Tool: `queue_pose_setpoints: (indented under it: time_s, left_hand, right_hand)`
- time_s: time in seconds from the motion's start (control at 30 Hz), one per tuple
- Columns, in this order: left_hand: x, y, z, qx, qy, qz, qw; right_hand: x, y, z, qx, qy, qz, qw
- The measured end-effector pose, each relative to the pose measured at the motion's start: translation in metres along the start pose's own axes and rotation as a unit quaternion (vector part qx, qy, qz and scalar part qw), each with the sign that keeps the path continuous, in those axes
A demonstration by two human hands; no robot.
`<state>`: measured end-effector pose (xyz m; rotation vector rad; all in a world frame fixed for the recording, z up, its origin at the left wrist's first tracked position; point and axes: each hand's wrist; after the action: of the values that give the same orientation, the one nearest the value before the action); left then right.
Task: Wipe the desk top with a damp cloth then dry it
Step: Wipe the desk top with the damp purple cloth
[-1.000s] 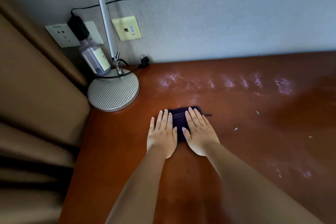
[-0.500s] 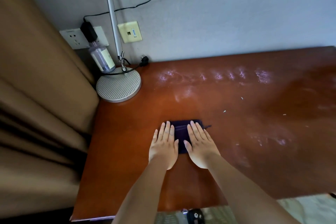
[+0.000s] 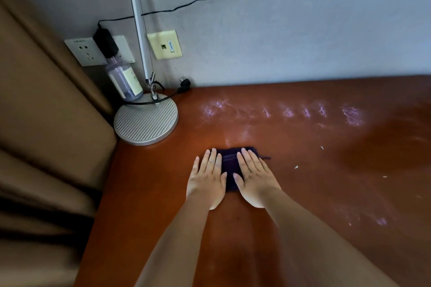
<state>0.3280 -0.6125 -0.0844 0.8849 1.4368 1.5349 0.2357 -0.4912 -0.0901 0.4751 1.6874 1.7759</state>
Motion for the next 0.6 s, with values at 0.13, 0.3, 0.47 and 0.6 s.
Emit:
queue_pose_setpoints:
  time_s: [0.13,0.3,0.47,0.6]
  left_hand:
    - [-0.004,0.002,-0.037,0.001,0.021,0.001,1.000]
    - [-0.008,0.005,-0.065,-0.005,0.035,0.008,0.999]
    - [-0.005,0.007,-0.056,-0.003,0.038,0.004,0.999]
    - [0.004,0.003,-0.020,-0.009,0.037,0.019,0.999]
  right_hand:
    - [0.012,0.005,-0.042,-0.001,0.015,0.006,1.000]
    - [0.019,0.011,-0.072,-0.005,0.026,0.003,1.000]
    - [0.017,0.011,-0.062,-0.012,0.026,0.011,1.000]
    - [0.007,0.008,-0.022,-0.026,0.008,0.019,0.999]
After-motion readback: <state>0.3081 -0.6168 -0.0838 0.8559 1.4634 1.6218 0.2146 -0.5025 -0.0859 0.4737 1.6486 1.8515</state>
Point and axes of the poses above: each hand's wrist, its own z-axis away from the middle knuckle, its own y-axis out of the back of the hand, x = y × z, and after that the axes turned 11 degrees about x, right-handed
